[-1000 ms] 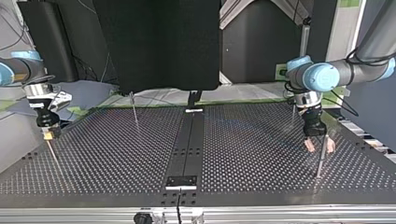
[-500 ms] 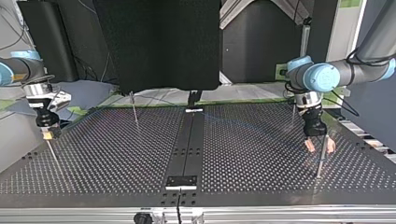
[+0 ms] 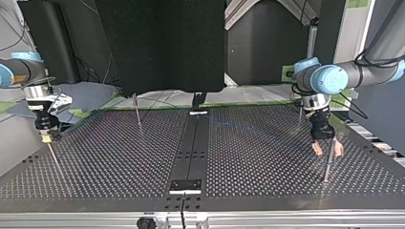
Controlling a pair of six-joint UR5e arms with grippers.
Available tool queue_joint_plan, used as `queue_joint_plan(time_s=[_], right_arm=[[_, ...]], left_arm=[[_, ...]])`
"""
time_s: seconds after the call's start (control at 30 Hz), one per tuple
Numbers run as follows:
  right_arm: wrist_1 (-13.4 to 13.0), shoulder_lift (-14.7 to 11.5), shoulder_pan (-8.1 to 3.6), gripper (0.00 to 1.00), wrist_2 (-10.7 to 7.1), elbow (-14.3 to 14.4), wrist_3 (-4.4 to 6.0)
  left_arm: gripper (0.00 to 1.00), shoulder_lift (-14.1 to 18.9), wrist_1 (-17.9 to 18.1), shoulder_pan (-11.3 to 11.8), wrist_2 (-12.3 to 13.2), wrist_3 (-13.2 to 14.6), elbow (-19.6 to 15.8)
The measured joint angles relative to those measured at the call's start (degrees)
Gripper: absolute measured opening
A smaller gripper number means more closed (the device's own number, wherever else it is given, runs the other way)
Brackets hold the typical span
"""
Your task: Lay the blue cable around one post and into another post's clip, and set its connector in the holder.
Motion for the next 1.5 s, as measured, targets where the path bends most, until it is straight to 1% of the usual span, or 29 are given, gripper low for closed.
queue_joint_plan(time_s=[0.03, 0.07, 0.1, 0.13, 0.2, 0.23, 0.27, 0.67, 0.83, 1.0, 1.17, 1.27, 1.37, 1.5], right_arm=[[0.0, 0.0, 0.0, 0.75, 0.0, 0.0, -0.01], [0.0, 0.0, 0.0, 0.84, 0.0, 0.0, -0.02], [0.0, 0.0, -0.01, 0.89, 0.0, 0.0, -0.02], [0.1, 0.0, -0.01, 0.89, -0.01, 0.0, -0.02], [0.0, 0.0, 0.03, 0.96, -0.02, 0.0, -0.01], [0.0, 0.0, 0.04, 0.96, -0.02, 0.0, -0.01], [0.0, 0.0, 0.08, 0.99, -0.04, 0.0, 0.0], [-0.1, 0.0, 0.39, 0.99, -0.12, 0.0, 0.16], [-0.1, 0.0, 0.39, 0.99, -0.13, 0.0, 0.14], [0.0, 0.0, 0.35, 0.99, -0.13, 0.0, 0.01], [0.3, 0.0, 0.27, 0.99, -0.13, 0.0, -0.11], [0.4, 0.0, 0.25, 0.99, -0.13, 0.0, -0.17], [0.5, 0.0, 0.2, 0.99, -0.12, 0.0, -0.2], [0.5, 0.0, 0.17, 0.99, -0.12, 0.0, -0.21]], left_arm=[[1.0, 0.0, 0.0, 0.0, 0.0, 0.0, 0.0], [1.0, 0.0, 0.0, 0.0, 0.0, 0.0, 0.0], [1.0, 0.0, -0.1, 0.0, 0.0, 0.0, 0.0], [1.0, 0.0, -0.1, 0.0, 0.0, 0.0, 0.0], [1.0, 0.0, -0.1, 0.0, 0.0, 0.1, 0.0], [1.0, 0.0, -0.1, 0.0, 0.0, 0.1, 0.0], [1.0, 0.0, -0.1, 0.0, 0.0, 0.1, 0.0], [1.0, 0.1, -1.0, -0.1, 0.0, -0.5, 0.0], [1.0, 0.9, -1.7, -0.1, 0.1, -2.5, 0.0], [1.0, 3.0, -3.1, 0.1, 0.0, -4.8, 0.0], [1.0, 5.3, -5.4, 0.3, 0.0, -5.1, -0.7], [1.0, 7.0, -6.7, 0.5, 0.4, -5.3, -2.1], [1.0, 8.7, -6.3, 0.5, 1.1, -5.9, -3.7], [1.0, 10.9, -6.8, 0.4, 1.5, -4.9, -5.7]])
